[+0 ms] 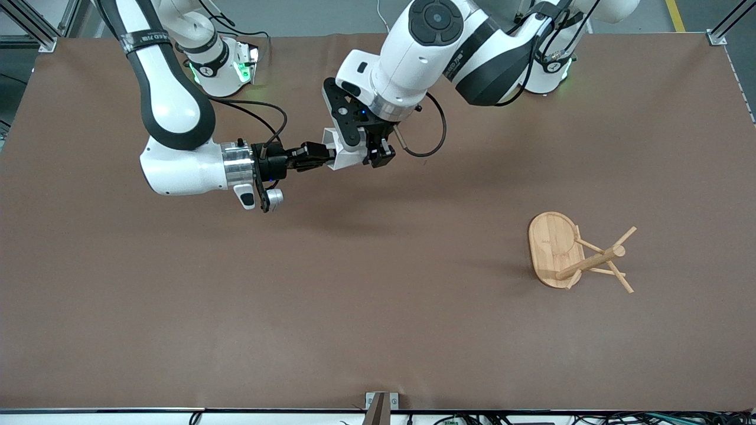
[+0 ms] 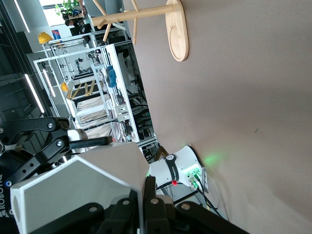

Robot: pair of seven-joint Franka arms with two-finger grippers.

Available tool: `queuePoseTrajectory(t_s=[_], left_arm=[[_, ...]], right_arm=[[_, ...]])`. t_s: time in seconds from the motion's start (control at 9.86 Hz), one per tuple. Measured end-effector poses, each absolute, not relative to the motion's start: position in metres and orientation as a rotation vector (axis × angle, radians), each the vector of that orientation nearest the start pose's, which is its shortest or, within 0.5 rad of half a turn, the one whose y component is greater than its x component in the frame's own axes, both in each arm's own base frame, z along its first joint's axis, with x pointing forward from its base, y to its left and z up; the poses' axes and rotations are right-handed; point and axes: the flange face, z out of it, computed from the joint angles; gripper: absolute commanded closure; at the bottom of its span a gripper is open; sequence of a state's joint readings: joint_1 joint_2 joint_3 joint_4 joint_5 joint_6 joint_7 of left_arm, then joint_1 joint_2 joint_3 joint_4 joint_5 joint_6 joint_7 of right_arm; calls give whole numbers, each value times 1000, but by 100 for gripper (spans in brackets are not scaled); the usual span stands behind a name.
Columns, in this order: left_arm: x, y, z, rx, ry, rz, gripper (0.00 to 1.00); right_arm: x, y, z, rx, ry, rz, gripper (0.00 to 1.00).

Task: Hang cup on rack
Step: 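Open the right gripper and withdraw while the left gripper holds the cup, then carry the cup with the left gripper over the wooden rack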

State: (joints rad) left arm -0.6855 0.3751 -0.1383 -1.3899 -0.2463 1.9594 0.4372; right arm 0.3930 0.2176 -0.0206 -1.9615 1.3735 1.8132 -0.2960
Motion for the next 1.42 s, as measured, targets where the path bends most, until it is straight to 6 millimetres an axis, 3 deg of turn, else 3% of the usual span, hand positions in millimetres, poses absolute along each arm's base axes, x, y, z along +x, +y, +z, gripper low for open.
queuePoseTrajectory(t_s=[0.1,0.2,0.51,0.71,1.01,1.22,1.42], left_arm=[[470,-508,521,-2874,1914,-240,100],[470,-508,521,-2877,1913,-238,100],[472,-505,519,-2900,1876,-207,100],[482,-488,519,-2920,1812,-154,100],[509,-453,523,-2974,1644,-126,100],[530,-428,523,-3020,1496,-131,100],[558,-390,521,-3091,1331,-130,100]], right_arm=[[522,292,396,-1892,1,386,60],[522,292,397,-1890,9,396,1],[519,291,415,-1879,6,420,0],[533,258,422,-1944,13,376,0],[562,161,422,-2240,13,310,0],[574,85,440,-2541,42,262,0],[583,2,471,-2829,53,162,0]])
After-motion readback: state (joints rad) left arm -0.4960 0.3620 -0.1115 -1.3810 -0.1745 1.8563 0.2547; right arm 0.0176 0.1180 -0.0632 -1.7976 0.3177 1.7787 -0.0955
